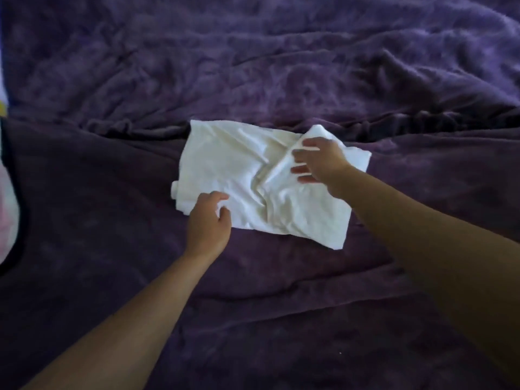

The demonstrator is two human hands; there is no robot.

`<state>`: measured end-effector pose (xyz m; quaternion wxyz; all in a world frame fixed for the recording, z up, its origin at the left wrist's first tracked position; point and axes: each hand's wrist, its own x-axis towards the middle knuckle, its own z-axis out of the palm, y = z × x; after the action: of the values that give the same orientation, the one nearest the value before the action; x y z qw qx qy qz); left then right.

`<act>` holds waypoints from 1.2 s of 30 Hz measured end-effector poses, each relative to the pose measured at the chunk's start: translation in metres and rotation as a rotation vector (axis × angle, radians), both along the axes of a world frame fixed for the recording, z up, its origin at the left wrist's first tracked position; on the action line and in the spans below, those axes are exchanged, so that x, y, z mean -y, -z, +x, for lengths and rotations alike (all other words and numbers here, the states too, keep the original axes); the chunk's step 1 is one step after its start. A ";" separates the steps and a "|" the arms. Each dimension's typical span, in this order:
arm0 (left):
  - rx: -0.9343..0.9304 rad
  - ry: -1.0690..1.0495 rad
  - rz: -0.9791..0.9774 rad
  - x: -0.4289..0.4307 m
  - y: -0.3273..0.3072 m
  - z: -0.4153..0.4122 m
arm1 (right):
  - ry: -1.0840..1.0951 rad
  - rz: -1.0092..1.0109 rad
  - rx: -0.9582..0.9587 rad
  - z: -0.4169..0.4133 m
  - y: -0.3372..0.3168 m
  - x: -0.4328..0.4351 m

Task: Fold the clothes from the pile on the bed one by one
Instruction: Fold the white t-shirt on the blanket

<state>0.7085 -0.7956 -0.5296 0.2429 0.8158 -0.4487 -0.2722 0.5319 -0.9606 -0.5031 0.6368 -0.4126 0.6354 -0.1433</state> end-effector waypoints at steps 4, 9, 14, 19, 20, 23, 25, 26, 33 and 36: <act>0.058 0.286 0.014 -0.010 0.012 -0.029 | 0.115 -0.269 -0.510 -0.056 0.033 -0.012; 0.128 0.624 0.298 0.000 0.046 -0.058 | 0.269 0.030 -0.329 -0.093 0.059 -0.028; 0.032 0.560 0.255 0.008 0.041 -0.041 | 0.278 -0.071 -0.279 -0.074 0.031 -0.016; -0.041 0.064 0.020 -0.020 0.012 0.020 | 0.082 -0.321 -0.297 0.016 -0.015 -0.019; -0.026 -0.006 0.004 -0.025 0.007 0.036 | 0.031 -0.316 -0.287 0.040 -0.019 -0.020; 0.016 -0.168 -0.010 -0.036 -0.003 0.081 | -0.166 -0.274 -0.241 0.118 -0.019 -0.027; 0.024 -0.239 0.000 -0.041 -0.004 0.104 | -0.238 -0.169 -0.106 0.161 -0.014 -0.035; 0.022 -0.261 0.001 -0.041 -0.003 0.112 | -0.249 -0.117 -0.043 0.175 -0.010 -0.039; 0.003 -0.189 -0.034 -0.004 0.007 0.115 | -0.360 -0.550 -0.555 0.107 0.027 -0.062; 0.039 -0.033 0.058 0.027 0.022 0.101 | -0.332 -0.444 -0.677 0.083 0.049 -0.058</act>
<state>0.8092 -0.8227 -0.5512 0.2146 0.8351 -0.4317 -0.2650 0.6152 -0.9028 -0.5519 0.3029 -0.6597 0.6872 -0.0291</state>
